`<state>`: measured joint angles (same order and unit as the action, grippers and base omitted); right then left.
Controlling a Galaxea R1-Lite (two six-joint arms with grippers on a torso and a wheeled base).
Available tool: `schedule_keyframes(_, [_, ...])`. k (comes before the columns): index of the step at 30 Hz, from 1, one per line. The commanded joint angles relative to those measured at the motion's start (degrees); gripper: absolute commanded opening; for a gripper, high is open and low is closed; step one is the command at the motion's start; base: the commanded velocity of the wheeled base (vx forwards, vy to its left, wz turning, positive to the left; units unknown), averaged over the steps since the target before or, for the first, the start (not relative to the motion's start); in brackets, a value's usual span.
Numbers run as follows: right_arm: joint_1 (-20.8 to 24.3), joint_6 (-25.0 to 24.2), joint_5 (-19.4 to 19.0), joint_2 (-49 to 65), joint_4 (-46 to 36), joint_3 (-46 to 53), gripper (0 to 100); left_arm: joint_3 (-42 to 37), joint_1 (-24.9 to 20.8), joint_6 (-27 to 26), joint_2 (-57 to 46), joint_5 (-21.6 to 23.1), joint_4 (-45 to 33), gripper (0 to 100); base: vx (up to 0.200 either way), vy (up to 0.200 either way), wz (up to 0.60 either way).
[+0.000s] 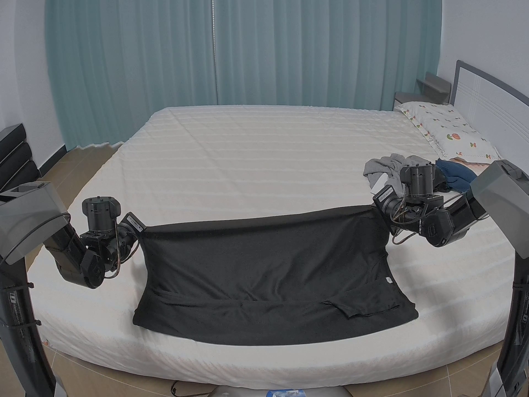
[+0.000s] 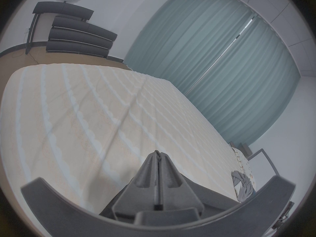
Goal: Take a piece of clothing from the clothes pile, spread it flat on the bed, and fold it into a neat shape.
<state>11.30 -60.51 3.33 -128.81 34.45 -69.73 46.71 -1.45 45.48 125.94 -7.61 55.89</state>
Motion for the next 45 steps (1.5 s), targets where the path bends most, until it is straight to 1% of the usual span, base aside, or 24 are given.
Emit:
schedule_keyframes(1, [-1.19,0.05,0.01,0.13,0.09,0.74,0,-0.13,-0.04,-1.54,-0.35,-0.04,0.09,0,0.000,0.000,0.00])
schedule_keyframes(8, [-2.60,0.66,-0.08,0.84,0.44,2.32,0,-0.04,-0.22,-2.94,-0.43,-0.04,0.00,0,0.000,0.000,0.00])
schedule_keyframes(14, [-2.16,0.66,-0.78,1.19,0.79,4.16,0,0.40,-0.13,-3.12,-1.14,0.05,-0.52,0,0.000,0.000,0.00])
schedule_keyframes(20, [-1.11,1.10,-1.39,0.66,0.88,2.93,0,1.19,0.13,-4.00,-0.70,0.05,-0.96,0,0.000,0.000,0.00])
schedule_keyframes(25, [-0.93,2.51,-1.66,-0.22,3.34,0.82,0,3.30,0.48,-3.91,-0.78,-0.04,-1.14,0,0.000,0.000,0.00])
schedule_keyframes(30, [-0.75,4.70,-3.33,-1.62,3.69,-0.49,0,4.00,0.48,-4.00,-0.43,-0.04,-1.14,0,0.000,0.000,0.00])
schedule_keyframes(33, [-0.49,4.70,-5.44,-1.45,3.69,-0.58,0,4.00,0.57,-4.00,-0.26,-0.04,-1.14,0,0.000,0.000,0.00])
schedule_keyframes(35, [-0.49,4.79,-6.05,-1.45,3.69,-0.67,0,4.09,0.57,-4.00,0.53,0.05,-1.05,0,0.000,0.000,0.00])
schedule_keyframes(42, [-0.67,4.79,-6.40,-0.39,2.82,0.74,0,3.56,0.84,-4.00,1.32,0.05,-1.05,0,0.000,0.000,0.00])
schedule_keyframes(45, [-0.84,5.23,-6.49,1.98,2.02,4.52,0,1.36,0.75,-4.09,0.62,0.05,-1.05,0,0.000,0.000,0.00])
